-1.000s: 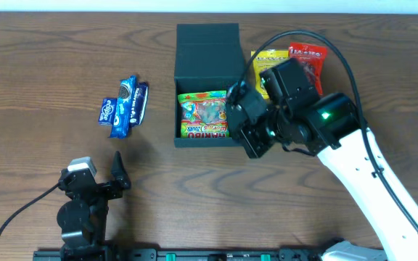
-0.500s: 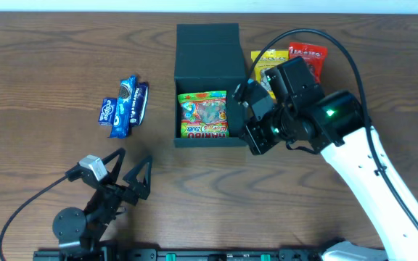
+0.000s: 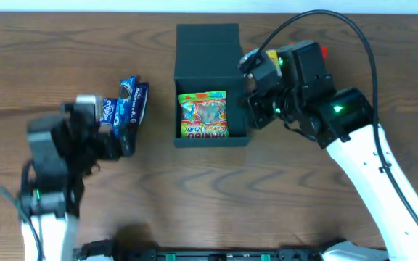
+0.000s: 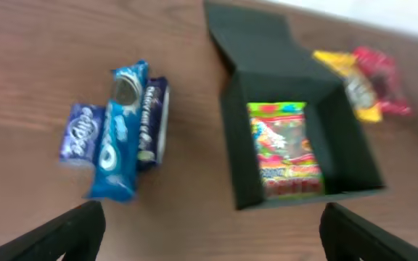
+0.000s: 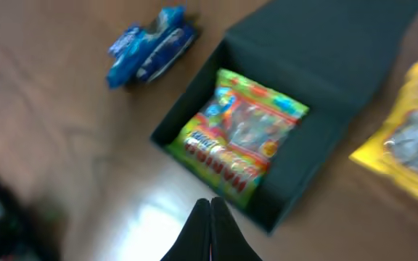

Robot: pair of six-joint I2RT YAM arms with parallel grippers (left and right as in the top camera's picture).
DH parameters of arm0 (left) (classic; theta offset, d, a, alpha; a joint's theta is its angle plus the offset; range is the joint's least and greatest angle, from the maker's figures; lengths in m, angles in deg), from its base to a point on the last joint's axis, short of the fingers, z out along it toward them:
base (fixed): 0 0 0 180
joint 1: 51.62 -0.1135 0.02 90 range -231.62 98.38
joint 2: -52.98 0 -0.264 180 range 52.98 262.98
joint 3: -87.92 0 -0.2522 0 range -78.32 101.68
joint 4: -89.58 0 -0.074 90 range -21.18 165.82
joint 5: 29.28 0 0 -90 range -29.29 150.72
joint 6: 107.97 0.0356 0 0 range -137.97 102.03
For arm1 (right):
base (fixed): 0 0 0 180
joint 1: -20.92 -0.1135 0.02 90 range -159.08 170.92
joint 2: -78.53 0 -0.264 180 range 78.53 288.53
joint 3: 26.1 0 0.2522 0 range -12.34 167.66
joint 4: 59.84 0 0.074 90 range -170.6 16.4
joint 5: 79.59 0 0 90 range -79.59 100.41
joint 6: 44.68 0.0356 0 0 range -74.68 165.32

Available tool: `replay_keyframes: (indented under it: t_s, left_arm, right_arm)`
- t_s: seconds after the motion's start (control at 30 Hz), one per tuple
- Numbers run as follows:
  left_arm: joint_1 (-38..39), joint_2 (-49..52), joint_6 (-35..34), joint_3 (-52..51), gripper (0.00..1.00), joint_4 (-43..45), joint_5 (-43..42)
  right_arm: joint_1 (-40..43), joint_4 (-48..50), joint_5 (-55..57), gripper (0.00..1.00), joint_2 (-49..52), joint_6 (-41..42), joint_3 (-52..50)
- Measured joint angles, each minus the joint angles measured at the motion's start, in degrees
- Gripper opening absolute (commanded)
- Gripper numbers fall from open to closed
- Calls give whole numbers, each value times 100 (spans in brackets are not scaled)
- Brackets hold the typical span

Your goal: Pack container

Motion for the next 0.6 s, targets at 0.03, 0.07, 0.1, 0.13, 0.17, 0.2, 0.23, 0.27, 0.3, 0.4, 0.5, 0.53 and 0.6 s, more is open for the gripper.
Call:
replay_keyframes:
  t_s: [0.03,0.07,0.1,0.13,0.17,0.2,0.23,0.27,0.3,0.4,0.5,0.53,0.6]
  left_arm:
    - [0,382,181,284,95,-63,48]
    - [0,901,372,669,95,-170,92]
    - [0,1255,476,920,95,-177,111]
    - [0,1631,568,1176,95,-181,120]
    - [0,1978,629,1390,95,-168,138]
    - [0,2315,695,1582,95,-157,136]
    - [0,2627,723,1749,95,-157,151]
    - [0,2929,752,1893,95,-129,160]
    - [0,3237,780,2033,95,-107,170]
    - [0,4098,876,2391,95,17,190]
    - [2,4754,1008,2673,95,289,168]
    - [11,4874,1027,2732,95,382,157]
    - [37,5143,1132,2870,95,592,157]
  right_arm:
    - [46,37,87,2,0,-11,0]
    - [96,96,188,3,0,-52,0]
    - [131,109,238,5,0,-85,0]
    - [184,149,299,7,9,-125,0]
    - [243,151,334,7,20,-157,0]
    - [286,162,365,8,35,-177,0]
    - [348,160,391,9,59,-199,0]
    - [398,162,415,9,85,-210,0]
    - [448,151,435,9,111,-221,0]
    - [553,125,476,10,232,-256,0]
    - [566,33,490,10,376,-260,0]
    - [566,0,492,10,411,-262,0]
    - [566,-66,501,9,501,-262,0]
